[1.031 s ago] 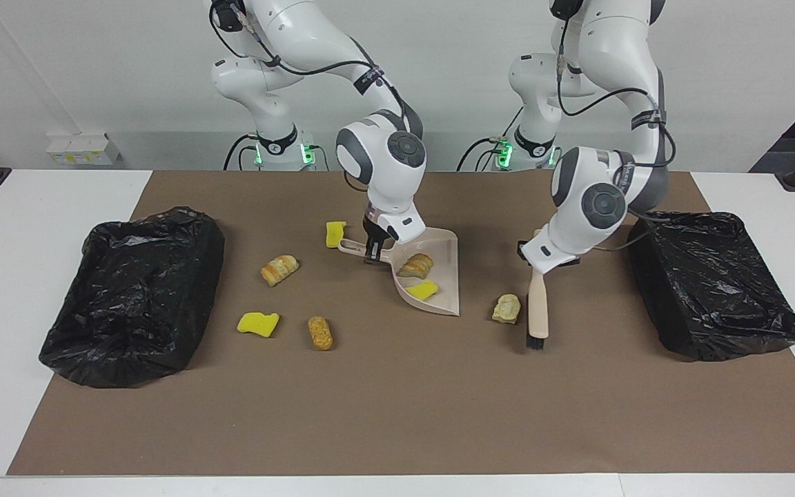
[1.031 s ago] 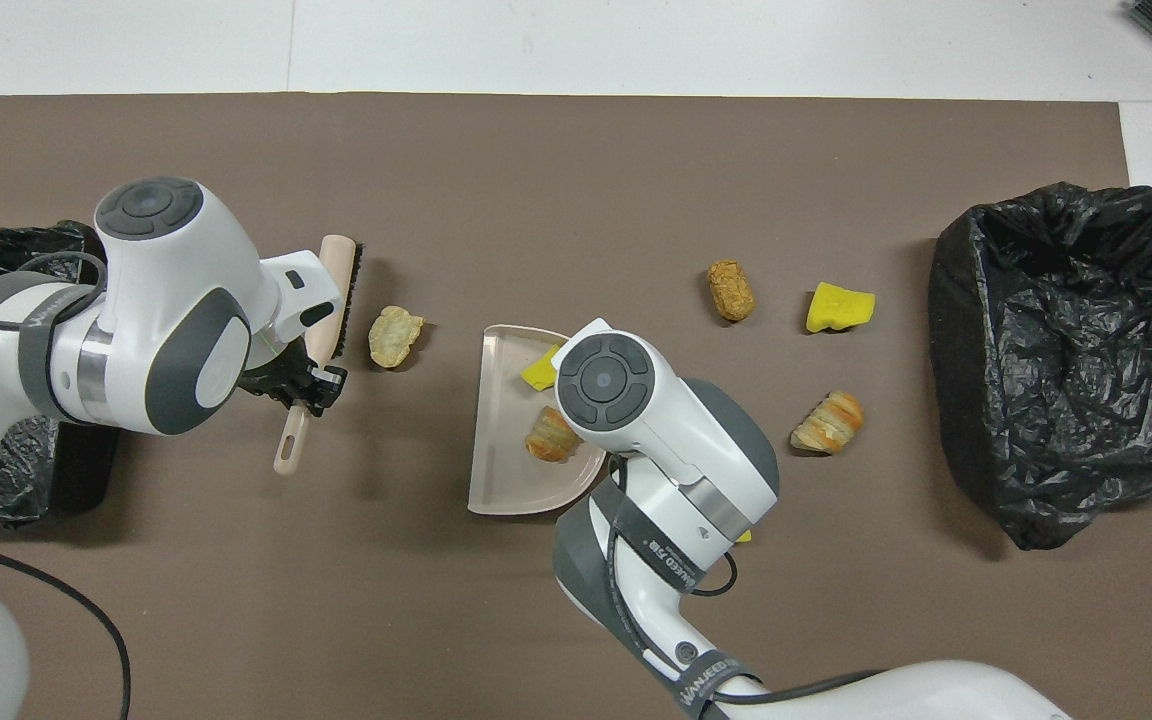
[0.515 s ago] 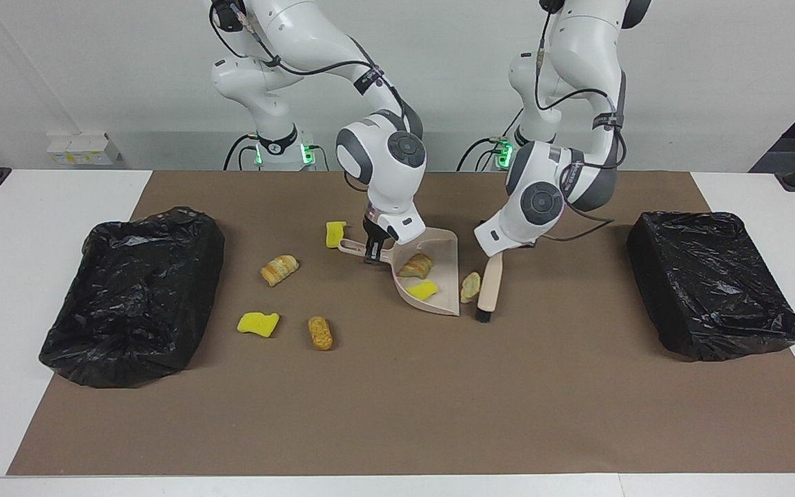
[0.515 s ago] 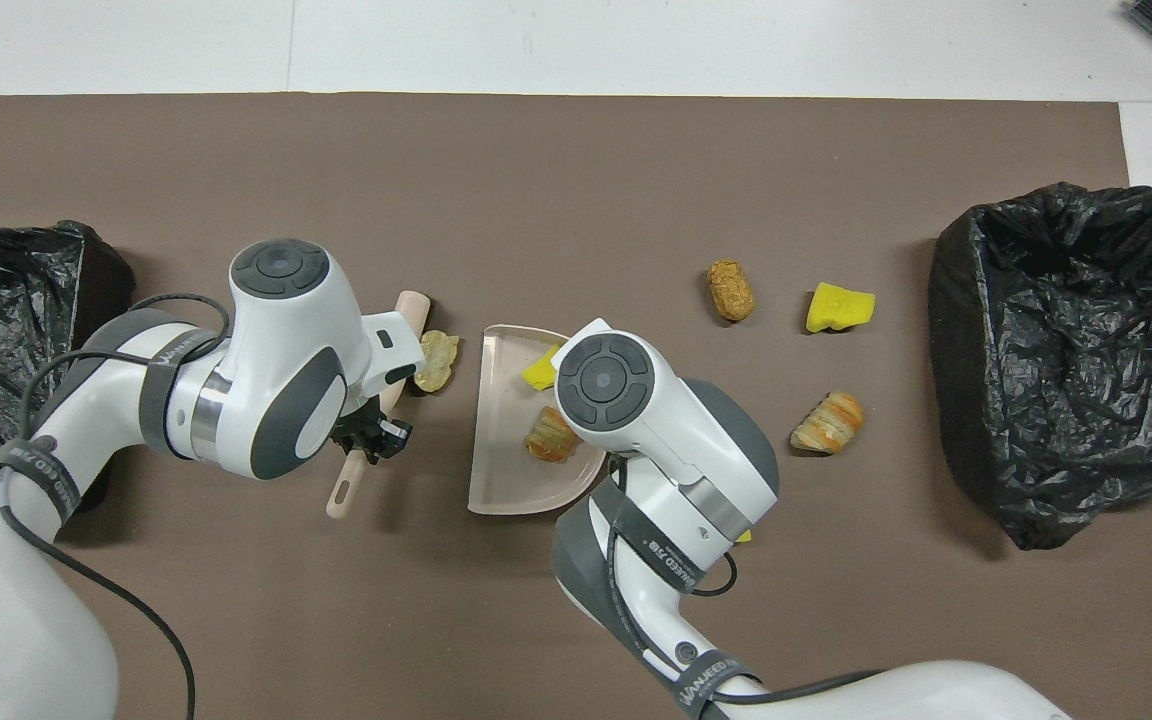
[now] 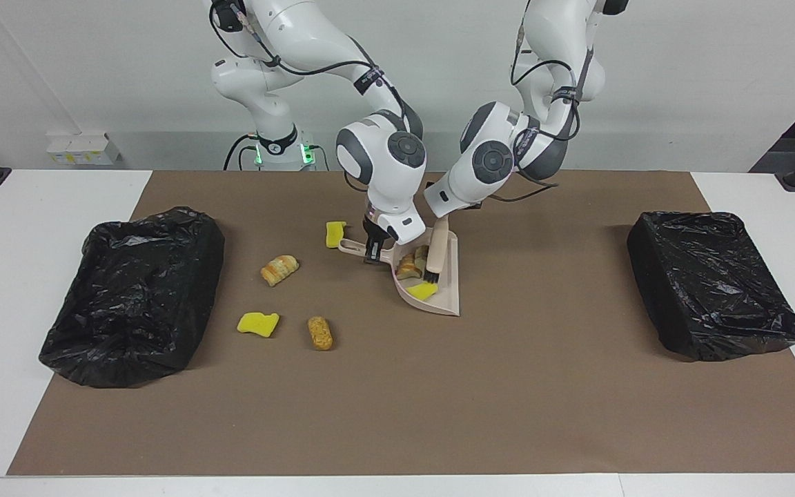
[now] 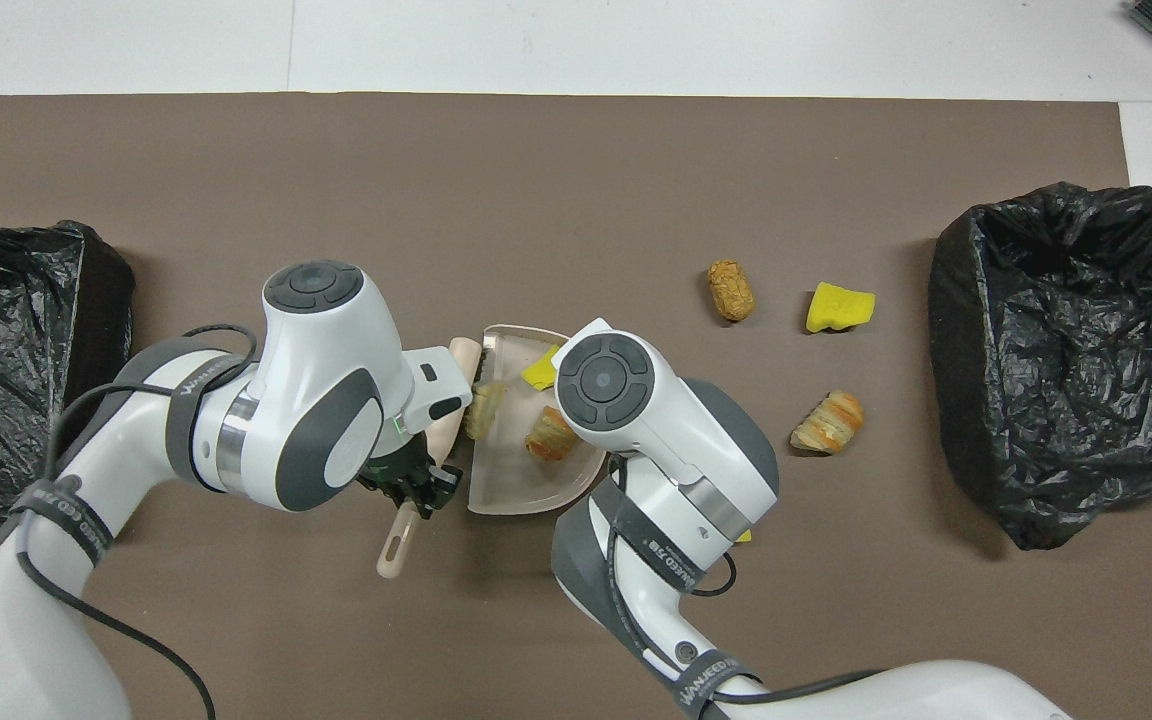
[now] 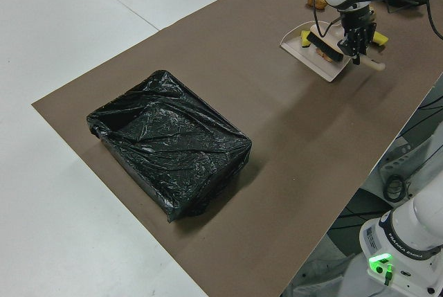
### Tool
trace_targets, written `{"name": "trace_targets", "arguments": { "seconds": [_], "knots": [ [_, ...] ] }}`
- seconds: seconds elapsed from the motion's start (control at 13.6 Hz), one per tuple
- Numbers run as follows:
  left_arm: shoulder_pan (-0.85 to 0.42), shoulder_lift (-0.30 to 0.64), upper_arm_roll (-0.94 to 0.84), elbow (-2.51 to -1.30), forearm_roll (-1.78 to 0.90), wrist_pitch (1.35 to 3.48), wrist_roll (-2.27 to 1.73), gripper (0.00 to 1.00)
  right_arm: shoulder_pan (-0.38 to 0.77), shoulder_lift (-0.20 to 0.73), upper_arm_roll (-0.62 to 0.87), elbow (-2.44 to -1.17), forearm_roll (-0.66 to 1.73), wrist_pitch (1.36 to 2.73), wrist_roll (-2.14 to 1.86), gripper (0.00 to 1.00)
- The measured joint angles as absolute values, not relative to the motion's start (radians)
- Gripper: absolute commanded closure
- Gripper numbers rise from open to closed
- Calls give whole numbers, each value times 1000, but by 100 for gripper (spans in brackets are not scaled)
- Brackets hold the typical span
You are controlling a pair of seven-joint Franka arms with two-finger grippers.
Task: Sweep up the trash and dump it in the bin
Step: 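Sweep the remaining bread piece into the dustpan with the left gripper, then carry the loaded dustpan with the right gripper over the nearby bin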
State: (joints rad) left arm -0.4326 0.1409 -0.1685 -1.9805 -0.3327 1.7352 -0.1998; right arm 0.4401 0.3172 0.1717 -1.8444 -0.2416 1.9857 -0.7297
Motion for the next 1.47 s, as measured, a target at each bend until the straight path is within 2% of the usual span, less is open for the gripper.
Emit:
{"name": "trace_targets", "arguments": {
  "seconds": [0.37,0.74,1.18,1.47],
  "knots": [
    [-338,56,-142,-1980,-333,1687,-276,100,434,312,166,-1832,-242,1985,-727,100],
    [-342,-5,-157,-1985,-281,1652,-506,100,350,231,162,-1800,-242,1930,-799,100],
    [-604,-1,-178,-2109,-285,1863,-719,100,151,180,159,-1708,-242,1833,-1133,100],
    [-667,25,-179,-2181,-334,1997,-748,100,-7,180,157,-1671,-242,1829,-1340,100]
  ]
}}
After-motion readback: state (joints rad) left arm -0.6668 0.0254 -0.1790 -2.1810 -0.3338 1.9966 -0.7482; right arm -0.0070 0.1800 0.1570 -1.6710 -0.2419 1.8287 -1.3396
